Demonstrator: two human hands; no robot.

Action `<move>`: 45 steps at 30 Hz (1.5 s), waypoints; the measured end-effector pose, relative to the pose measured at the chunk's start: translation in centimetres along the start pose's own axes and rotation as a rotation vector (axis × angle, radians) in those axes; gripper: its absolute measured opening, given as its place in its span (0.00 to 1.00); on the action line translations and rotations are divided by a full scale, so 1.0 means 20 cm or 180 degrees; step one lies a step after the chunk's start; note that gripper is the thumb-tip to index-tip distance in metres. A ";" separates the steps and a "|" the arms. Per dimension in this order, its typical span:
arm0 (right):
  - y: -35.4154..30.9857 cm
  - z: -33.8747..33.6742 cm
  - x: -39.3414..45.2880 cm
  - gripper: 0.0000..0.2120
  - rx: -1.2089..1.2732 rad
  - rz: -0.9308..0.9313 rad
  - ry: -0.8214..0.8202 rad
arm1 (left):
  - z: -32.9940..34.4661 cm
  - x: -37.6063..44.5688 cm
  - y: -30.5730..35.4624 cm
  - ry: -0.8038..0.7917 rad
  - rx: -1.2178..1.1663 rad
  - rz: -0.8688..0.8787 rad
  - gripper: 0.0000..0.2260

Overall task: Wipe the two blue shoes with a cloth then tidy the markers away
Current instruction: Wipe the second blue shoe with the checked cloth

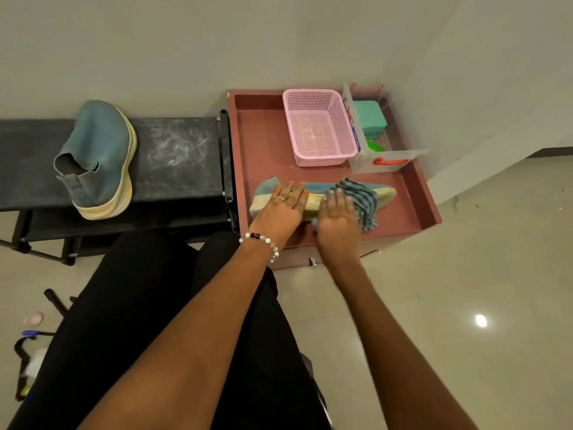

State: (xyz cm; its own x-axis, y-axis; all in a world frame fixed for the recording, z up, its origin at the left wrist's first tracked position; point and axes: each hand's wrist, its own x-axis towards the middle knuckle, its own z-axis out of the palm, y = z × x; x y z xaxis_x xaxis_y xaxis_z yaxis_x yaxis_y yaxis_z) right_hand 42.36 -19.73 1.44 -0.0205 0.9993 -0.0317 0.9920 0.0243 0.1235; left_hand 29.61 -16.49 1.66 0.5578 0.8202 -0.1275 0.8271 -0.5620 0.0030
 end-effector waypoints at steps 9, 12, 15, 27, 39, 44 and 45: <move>0.28 -0.06 -0.02 0.28 -0.0060 -0.0141 0.0125 | 0.01 -0.04 0.01 -0.0068 0.0061 0.0065 0.26; 0.29 -0.08 0.05 0.26 -0.0127 0.0516 -0.0038 | 0.01 -0.04 0.02 -0.0095 0.0048 0.0043 0.26; 0.14 -0.09 0.07 0.23 -0.0121 0.0922 -0.0013 | 0.03 -0.03 0.03 -0.0132 0.0031 -0.0003 0.25; 0.30 0.01 -0.04 0.21 0.0188 -0.0635 0.0301 | 0.03 -0.07 0.04 -0.0173 0.0020 0.0016 0.24; -0.11 0.01 -0.07 0.25 0.0557 0.0140 0.0281 | 0.02 -0.06 0.05 -0.0274 0.0040 -0.0032 0.24; 0.10 0.03 -0.10 0.24 0.0413 -0.0690 0.0308 | 0.01 -0.09 0.05 -0.0257 0.0095 0.0029 0.25; 0.18 0.04 -0.11 0.24 0.0305 -0.0744 0.0462 | 0.02 -0.08 0.05 -0.0249 0.0099 0.0039 0.25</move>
State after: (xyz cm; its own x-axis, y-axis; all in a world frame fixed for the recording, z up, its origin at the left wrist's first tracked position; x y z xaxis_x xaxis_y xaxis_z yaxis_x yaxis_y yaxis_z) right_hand 46.17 -21.77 1.16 -0.2607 0.9608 0.0947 0.9654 0.2585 0.0351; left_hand 29.46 -18.48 1.53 0.5597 0.8030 -0.2049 0.8171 -0.5760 -0.0256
